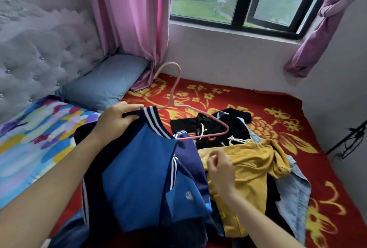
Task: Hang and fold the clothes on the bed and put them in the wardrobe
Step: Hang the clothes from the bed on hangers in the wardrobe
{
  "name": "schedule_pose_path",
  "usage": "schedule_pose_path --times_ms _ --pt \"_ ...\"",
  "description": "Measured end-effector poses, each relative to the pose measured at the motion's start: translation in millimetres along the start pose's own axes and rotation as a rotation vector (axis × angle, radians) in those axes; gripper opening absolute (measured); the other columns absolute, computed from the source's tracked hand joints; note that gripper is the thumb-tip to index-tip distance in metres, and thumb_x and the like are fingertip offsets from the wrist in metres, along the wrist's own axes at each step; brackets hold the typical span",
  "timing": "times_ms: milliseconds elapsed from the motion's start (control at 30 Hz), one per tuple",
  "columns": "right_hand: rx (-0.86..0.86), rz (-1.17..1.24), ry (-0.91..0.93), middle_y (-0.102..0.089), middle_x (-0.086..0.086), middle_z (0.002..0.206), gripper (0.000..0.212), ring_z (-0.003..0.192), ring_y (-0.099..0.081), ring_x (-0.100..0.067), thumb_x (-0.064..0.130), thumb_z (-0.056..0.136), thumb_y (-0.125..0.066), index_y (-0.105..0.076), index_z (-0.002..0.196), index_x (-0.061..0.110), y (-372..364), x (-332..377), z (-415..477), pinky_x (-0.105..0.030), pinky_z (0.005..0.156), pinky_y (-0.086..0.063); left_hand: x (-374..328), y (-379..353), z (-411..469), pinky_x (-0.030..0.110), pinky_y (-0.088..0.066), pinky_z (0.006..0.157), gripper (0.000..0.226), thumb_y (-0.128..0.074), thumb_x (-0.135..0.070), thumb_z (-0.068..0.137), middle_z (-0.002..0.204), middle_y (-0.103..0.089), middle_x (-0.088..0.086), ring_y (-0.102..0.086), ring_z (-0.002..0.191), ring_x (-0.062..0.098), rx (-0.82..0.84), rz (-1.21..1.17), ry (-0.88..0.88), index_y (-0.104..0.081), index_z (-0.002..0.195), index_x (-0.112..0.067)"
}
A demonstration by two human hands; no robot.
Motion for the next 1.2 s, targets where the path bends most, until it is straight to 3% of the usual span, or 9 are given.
schedule_pose_path --times_ms 133,333,533,700,800,867,967,1067,1200 --pt "0.508 -0.246 -0.024 -0.055 0.005 0.071 0.031 0.065 -0.05 -0.015 0.046 0.091 -0.052 -0.048 0.082 0.018 -86.7 -2.4 -22.8 -0.027 0.054 -0.035 -16.6 19.3 3.7 0.03 -0.042 0.079 0.034 -0.067 -0.002 0.082 0.081 -0.059 0.0 -0.057 0.084 0.021 -0.075 -0.034 -0.011 -0.068 0.113 -0.015" --pt "0.511 -0.398 -0.056 -0.054 0.002 0.065 0.054 0.067 -0.052 -0.021 0.065 0.082 -0.051 -0.032 0.06 0.02 -116.0 16.2 -12.9 -0.029 0.048 -0.03 -30.8 49.6 2.4 0.005 -0.036 0.071 0.035 -0.067 -0.002 0.082 0.078 -0.055 -0.012 -0.055 0.075 -0.003 -0.189 -0.074 -0.009 -0.066 0.115 -0.013" --pt "0.525 -0.368 -0.22 -0.061 -0.008 0.09 0.017 0.085 -0.055 -0.029 0.016 0.081 -0.046 -0.034 0.068 0.017 -128.0 -6.1 -1.4 -0.031 0.064 -0.034 -17.0 80.3 -8.2 -0.001 -0.035 0.075 0.037 -0.067 -0.001 0.081 0.083 -0.059 -0.015 -0.053 0.075 -0.017 -0.313 -0.117 0.035 -0.064 0.116 -0.012" --pt "0.29 0.207 -0.51 -0.037 -0.002 0.056 0.034 0.058 -0.035 -0.017 -0.009 0.078 -0.042 -0.043 0.056 0.016 -88.9 -43.7 38.0 -0.03 0.053 -0.022 17.8 108.5 -26.8 0.011 -0.046 0.088 0.041 -0.071 0.0 0.077 0.086 -0.067 -0.028 -0.059 0.08 -0.015 -0.402 -0.233 0.136 -0.066 0.101 -0.032" --pt "0.096 0.416 -0.592 -0.037 -0.001 0.059 0.031 0.058 -0.034 -0.015 -0.01 0.079 -0.053 -0.047 0.055 0.01 -31.5 -45.5 79.5 -0.03 0.053 -0.025 40.7 104.8 -40.6 0.027 -0.044 0.091 0.039 -0.07 0.004 0.076 0.085 -0.067 -0.017 -0.058 0.079 -0.001 -0.363 -0.28 0.212 -0.069 0.106 -0.02" --pt "0.006 0.405 -0.509 -0.046 -0.004 0.057 0.026 0.056 -0.041 -0.018 -0.008 0.074 -0.061 -0.054 0.055 0.008 15.0 -22.4 114.0 -0.028 0.054 -0.034 46.4 102.0 -47.4 0.02 -0.043 0.088 0.042 -0.07 0.006 0.074 0.084 -0.064 -0.013 -0.056 0.077 -0.001 -0.337 -0.26 0.192 -0.067 0.112 -0.011" --pt "-0.103 0.329 -0.256 -0.052 -0.001 0.057 0.023 0.055 -0.046 -0.014 -0.006 0.069 -0.063 -0.059 0.057 0.013 80.9 42.0 156.3 -0.021 0.05 -0.039 34.9 109.0 -50.0 0.001 -0.039 0.076 0.05 -0.07 0.006 0.073 0.077 -0.066 -0.023 -0.056 0.073 -0.013 -0.383 -0.234 0.1 -0.065 0.104 -0.032" --pt "-0.129 0.212 -0.024 -0.055 0.003 0.061 0.013 0.057 -0.048 -0.007 -0.003 0.072 -0.062 -0.063 0.071 0.01 122.8 111.7 178.0 -0.006 0.042 -0.036 14.8 121.6 -45.8 -0.003 -0.037 0.075 0.057 -0.072 0.0 0.073 0.081 -0.064 -0.034 -0.056 0.075 -0.017 -0.447 -0.243 0.007 -0.066 0.09 -0.054" --pt "-0.075 0.0 0.109 -0.059 -0.004 0.072 0.01 0.068 -0.051 -0.016 0.003 0.075 -0.063 -0.065 0.079 0.013 144.8 155.9 192.8 -0.022 0.06 -0.039 15.6 140.5 -43.3 0.002 -0.04 0.082 0.058 -0.073 0.001 0.072 0.084 -0.066 -0.028 -0.057 0.079 -0.013 -0.537 -0.36 -0.049 -0.068 0.092 -0.054"
Point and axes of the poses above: each hand's wrist, its own z-axis towards the middle knuckle, its own y-axis out of the back of the hand, x = y × z, the point moved 9 cm from there along z, towards the middle knuckle
